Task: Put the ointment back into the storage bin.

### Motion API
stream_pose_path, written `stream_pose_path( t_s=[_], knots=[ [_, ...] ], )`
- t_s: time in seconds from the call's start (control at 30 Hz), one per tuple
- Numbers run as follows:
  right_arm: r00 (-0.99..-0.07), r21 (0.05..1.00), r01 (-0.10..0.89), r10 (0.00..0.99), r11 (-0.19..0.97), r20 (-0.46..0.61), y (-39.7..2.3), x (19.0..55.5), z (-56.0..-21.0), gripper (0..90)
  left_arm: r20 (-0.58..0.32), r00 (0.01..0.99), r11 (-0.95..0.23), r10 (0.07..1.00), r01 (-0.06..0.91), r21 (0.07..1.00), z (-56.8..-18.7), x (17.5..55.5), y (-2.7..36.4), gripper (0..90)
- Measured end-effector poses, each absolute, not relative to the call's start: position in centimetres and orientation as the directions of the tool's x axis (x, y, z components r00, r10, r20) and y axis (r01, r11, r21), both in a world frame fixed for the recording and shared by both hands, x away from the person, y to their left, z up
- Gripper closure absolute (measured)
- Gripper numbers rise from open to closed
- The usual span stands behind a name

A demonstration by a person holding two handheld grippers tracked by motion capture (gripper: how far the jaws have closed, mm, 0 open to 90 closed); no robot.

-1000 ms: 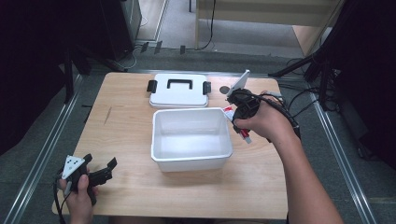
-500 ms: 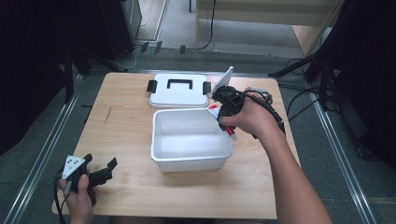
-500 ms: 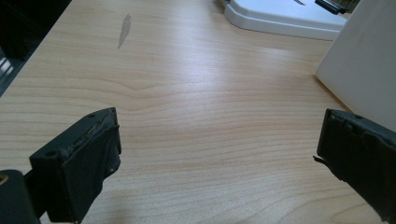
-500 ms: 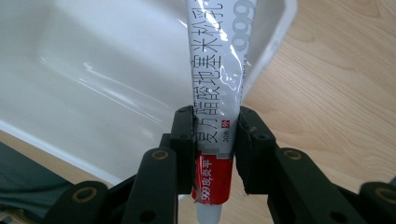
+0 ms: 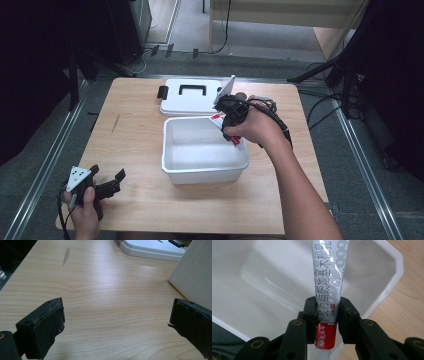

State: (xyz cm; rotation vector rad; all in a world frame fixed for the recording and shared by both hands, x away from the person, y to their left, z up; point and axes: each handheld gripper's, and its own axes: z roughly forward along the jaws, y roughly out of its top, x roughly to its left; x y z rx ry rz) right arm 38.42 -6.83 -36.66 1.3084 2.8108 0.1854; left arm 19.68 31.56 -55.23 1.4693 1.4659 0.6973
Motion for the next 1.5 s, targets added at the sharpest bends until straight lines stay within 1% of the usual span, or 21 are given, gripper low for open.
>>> stream_pose_path(
  t_s=[0.57,0.73,0.97,1.03,1.17,1.3,1.43,1.5],
  knots=[
    [-0.684,0.109,0.724,0.729,0.681,-0.012,-6.5,38.9,-40.2,71.6,-0.208,0.132,0.128,0.969,0.45,0.884,-55.2,19.7,31.5,0.1],
    [-0.696,0.081,0.715,0.718,0.694,-0.013,-6.3,38.8,-41.5,71.6,-0.207,0.132,0.127,0.969,0.452,0.883,-55.2,19.7,31.5,0.1],
    [-0.708,0.078,0.701,0.705,0.709,-0.038,-5.6,38.7,-42.4,71.6,-0.205,0.133,0.125,0.97,0.452,0.883,-55.2,19.7,31.5,0.1],
    [-0.726,0.073,0.681,0.685,0.729,-0.061,-5.4,38.7,-42.9,71.6,-0.205,0.132,0.125,0.97,0.452,0.883,-55.2,19.7,31.5,0.1],
    [-0.756,0.063,0.648,0.652,0.759,-0.065,-4.9,38.6,-43.7,71.5,-0.206,0.132,0.126,0.97,0.452,0.883,-55.2,19.7,31.5,0.1],
    [-0.801,0.062,0.585,0.588,0.809,-0.109,-4.6,38.5,-44.6,71.3,-0.206,0.13,0.127,0.97,0.451,0.883,-55.2,19.7,31.5,0.1],
    [-0.812,0.048,0.57,0.571,0.82,-0.122,-4.7,38.5,-45.2,70.8,-0.206,0.132,0.126,0.97,0.453,0.883,-55.2,19.7,31.5,0.1],
    [-0.809,0.059,0.573,0.576,0.817,-0.116,-4.8,38.5,-45.6,70.6,-0.206,0.132,0.126,0.97,0.452,0.883,-55.2,19.7,31.5,0.1]
  ],
)
